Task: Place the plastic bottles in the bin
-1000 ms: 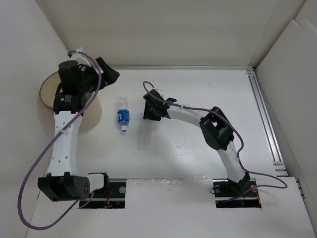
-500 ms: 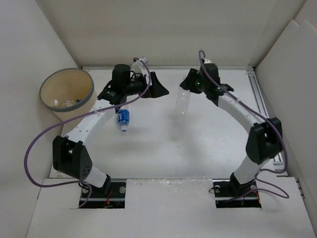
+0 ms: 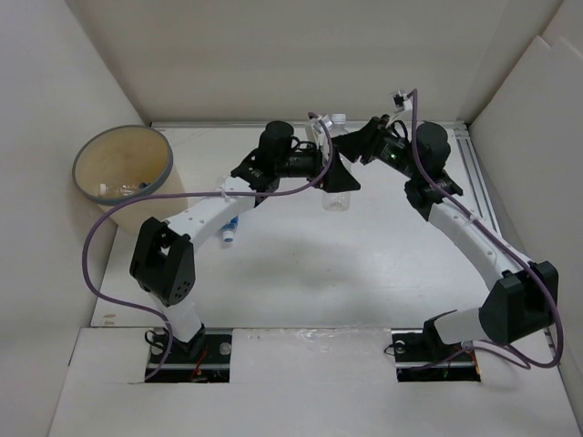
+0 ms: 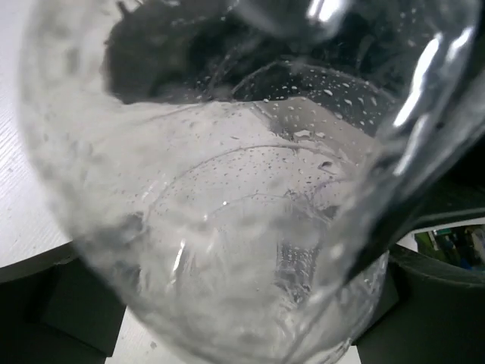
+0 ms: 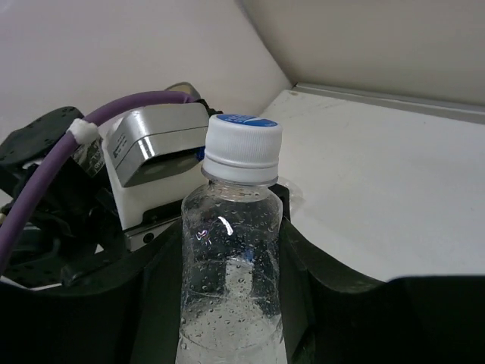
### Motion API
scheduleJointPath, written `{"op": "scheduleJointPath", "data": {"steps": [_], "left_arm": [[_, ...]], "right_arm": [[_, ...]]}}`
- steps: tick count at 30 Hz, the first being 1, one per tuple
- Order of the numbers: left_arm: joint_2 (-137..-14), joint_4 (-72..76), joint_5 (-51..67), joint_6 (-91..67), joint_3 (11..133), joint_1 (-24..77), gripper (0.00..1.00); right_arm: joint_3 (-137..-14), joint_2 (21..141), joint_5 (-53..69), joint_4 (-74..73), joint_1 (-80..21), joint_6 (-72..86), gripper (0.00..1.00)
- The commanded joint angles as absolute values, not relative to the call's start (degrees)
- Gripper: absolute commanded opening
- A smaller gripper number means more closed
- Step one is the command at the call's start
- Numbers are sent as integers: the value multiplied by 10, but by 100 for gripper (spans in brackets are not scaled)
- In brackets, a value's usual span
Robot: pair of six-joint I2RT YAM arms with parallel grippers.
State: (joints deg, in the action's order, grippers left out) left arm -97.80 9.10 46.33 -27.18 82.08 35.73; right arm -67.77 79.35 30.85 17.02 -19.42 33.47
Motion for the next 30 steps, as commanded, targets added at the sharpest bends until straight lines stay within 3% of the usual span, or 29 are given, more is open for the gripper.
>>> {"op": "scheduleJointPath", "data": {"steps": [1, 4, 5, 6, 7, 8, 14, 19, 25, 30], "left_arm": [[-969, 210, 512, -320, 811, 349, 100], [-969, 220, 518, -325, 811, 349, 73], [-969, 220, 518, -325, 819, 349, 51], [-969, 200, 505, -325, 828, 349, 9], [-969, 160, 489, -314, 837, 349, 3], [-969, 135, 449, -303, 865, 349, 1], [-941, -27, 289, -305, 946, 243, 0], [-900, -133, 177, -310, 1018, 48, 0], [-854, -201, 118, -321, 984, -177, 0], [-824, -210, 67, -321, 910, -231, 0]], "right_arm": [[-672, 775, 337, 251, -188, 353, 0], [-667, 775, 330, 264, -178, 359, 0], [-667, 775, 330, 265, -178, 365, 4], [-667, 775, 330, 265, -178, 365, 15], [-667, 775, 330, 265, -178, 365, 71], [-660, 775, 316, 265, -171, 365, 100], [-623, 757, 269, 214, -127, 322, 100], [-623, 764, 260, 165, -144, 272, 100], [-623, 819, 254, 160, -184, 258, 100], [-677, 881, 228, 126, -234, 238, 100]]}}
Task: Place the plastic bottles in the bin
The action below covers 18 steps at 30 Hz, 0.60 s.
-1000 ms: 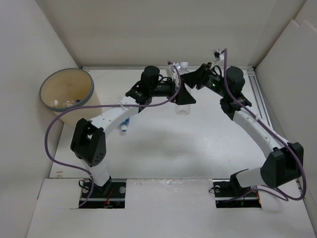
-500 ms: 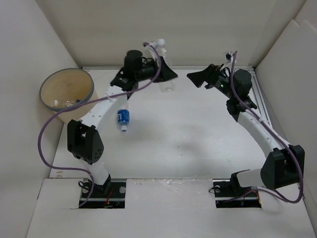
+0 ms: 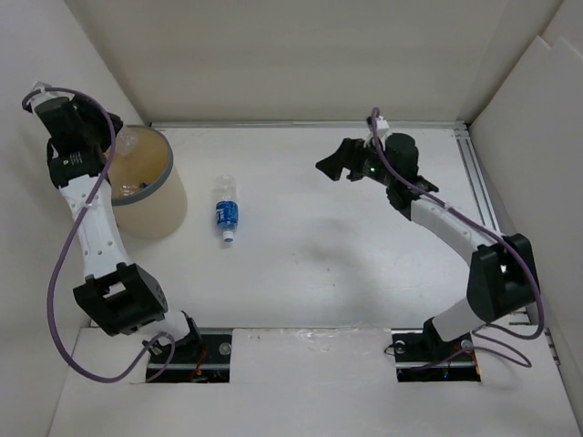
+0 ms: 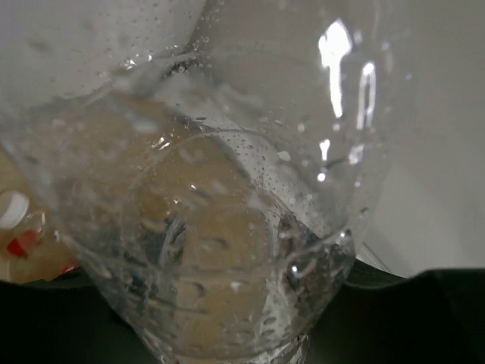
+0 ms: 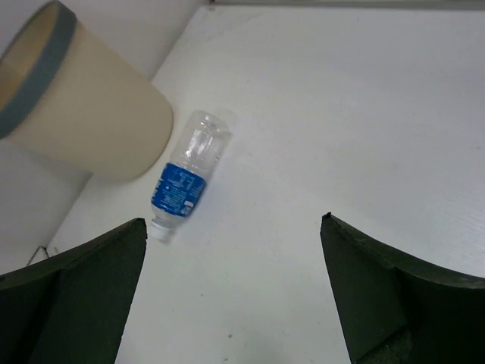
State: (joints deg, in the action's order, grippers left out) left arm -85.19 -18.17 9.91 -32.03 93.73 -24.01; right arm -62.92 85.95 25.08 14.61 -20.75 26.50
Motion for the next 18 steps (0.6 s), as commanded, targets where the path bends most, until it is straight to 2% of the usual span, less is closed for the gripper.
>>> {"op": "scheduleJointPath", "data": {"steps": [1, 4, 5, 6, 7, 8, 14, 18], "left_arm": [[-824, -217, 58, -321, 904, -231, 0], [-808, -233, 13, -326, 873, -231, 27], [-800, -241, 5, -326, 868, -231, 54], [-800, -250, -10, -326, 867, -231, 69], [-800, -258, -18, -326, 867, -231, 91], [-800, -265, -25, -326, 867, -231, 100], [-781, -312, -58, -308, 919, -231, 100], [-768, -353, -112, -303, 953, -205, 100]], "right_arm": [[-690, 902, 213, 112, -245, 232, 100], [-751, 933, 160, 56, -292, 214, 100], [-765, 954, 150, 45, -303, 214, 100], [-779, 965, 129, 34, -314, 214, 100], [-793, 975, 121, 15, -332, 214, 100], [-822, 999, 113, 5, -340, 214, 100], [-975, 1111, 50, -113, -414, 224, 100], [-1147, 1214, 5, -194, -446, 256, 100]]}}
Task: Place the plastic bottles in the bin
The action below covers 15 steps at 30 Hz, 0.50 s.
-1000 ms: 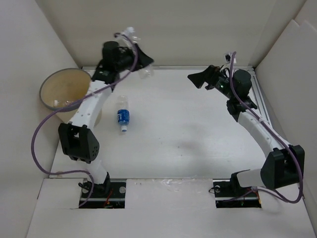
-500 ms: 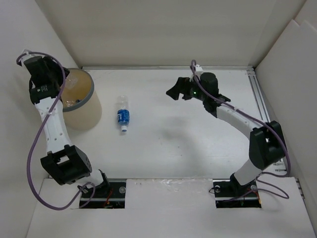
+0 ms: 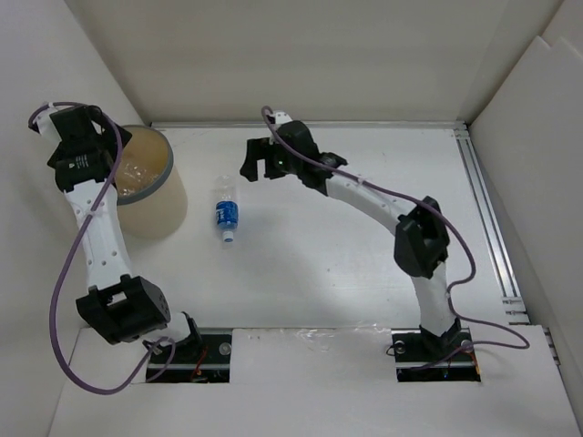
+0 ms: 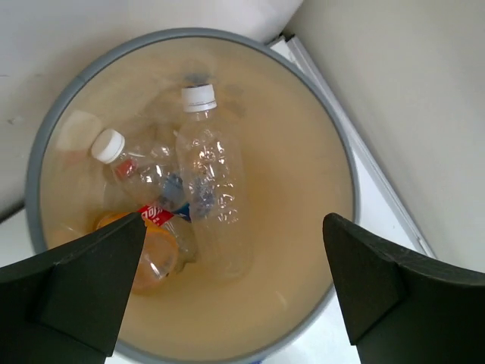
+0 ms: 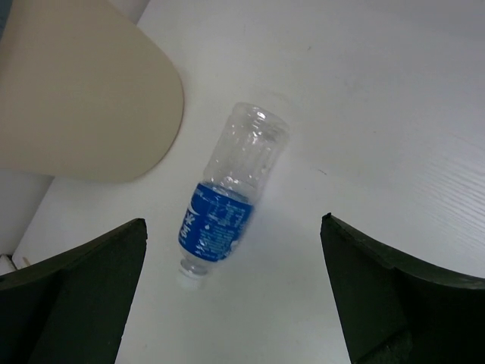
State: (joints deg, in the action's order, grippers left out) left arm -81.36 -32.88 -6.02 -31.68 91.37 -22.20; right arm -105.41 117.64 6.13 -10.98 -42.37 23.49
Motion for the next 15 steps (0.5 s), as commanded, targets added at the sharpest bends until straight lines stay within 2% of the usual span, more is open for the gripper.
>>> {"op": "scheduleJointPath", "data": {"steps": [1, 4, 7, 15], "left_arm": [[-748, -359, -112, -303, 953, -205, 100], [-709, -343, -69, -303, 912, -205, 100], [-665, -311, 6, -291, 869, -205, 100], [-634, -280, 100, -271, 810, -205, 100]], "right_arm": [[-1179, 1259, -1, -211, -452, 263, 100], [-1305, 1352, -20, -263, -465, 274, 100], [-1366, 1404, -25, -263, -473, 291, 100], [-1413, 1504, -3, -229, -485, 315, 100]]}}
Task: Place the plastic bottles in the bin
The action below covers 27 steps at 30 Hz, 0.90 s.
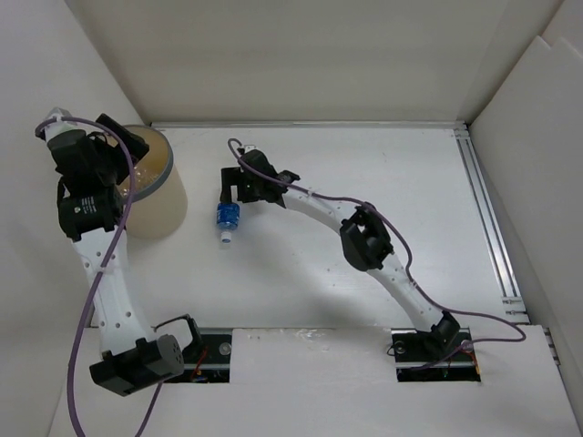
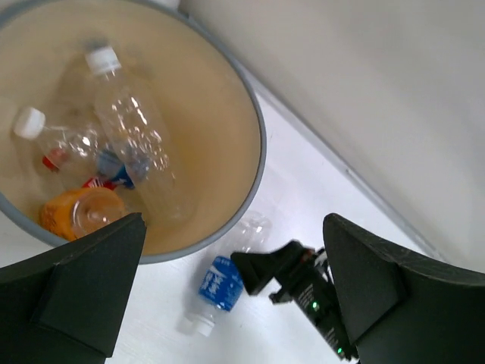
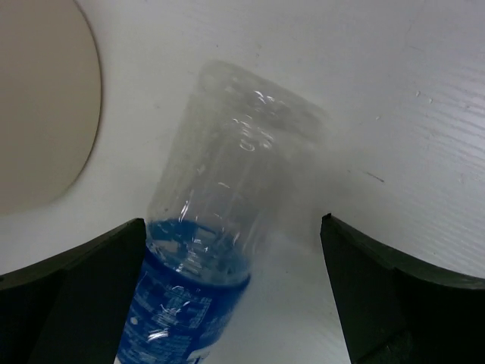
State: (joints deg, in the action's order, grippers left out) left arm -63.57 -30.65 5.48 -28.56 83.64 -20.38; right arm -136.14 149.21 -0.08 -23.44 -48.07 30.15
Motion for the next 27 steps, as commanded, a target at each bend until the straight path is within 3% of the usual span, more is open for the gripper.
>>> {"op": "scheduleJointPath", "data": {"steps": [1, 10, 13, 14, 15, 18, 23, 27], "left_arm": [[-634, -280, 106, -271, 800, -205, 100], [-618, -264, 125, -271, 768, -205, 100], [-618, -256, 167, -271, 753, -205, 100], [-613, -239, 182, -271, 746, -205, 100], [-613, -232, 217, -271, 727, -205, 100], [-613, -220, 229, -257, 713, -155, 100], [-654, -198, 194, -250, 719, 8, 100], [-665, -117, 261, -282, 686, 88, 100]], "right_arm": [[-1427, 1516, -3, -236, -485, 315, 100], [-1429, 1548, -31, -282, -490, 325, 90], [-1429, 1548, -23, -287, -485, 341, 70], [-1424, 1548, -23, -293, -485, 341, 46], [-1424, 1542, -23, -294, -478, 341, 31], [-1356, 1490, -1, -279, -460, 347, 0], [-1145, 1313, 10, -160, -388, 335, 0], [-987, 1157, 33, -107, -310, 304, 0]]}}
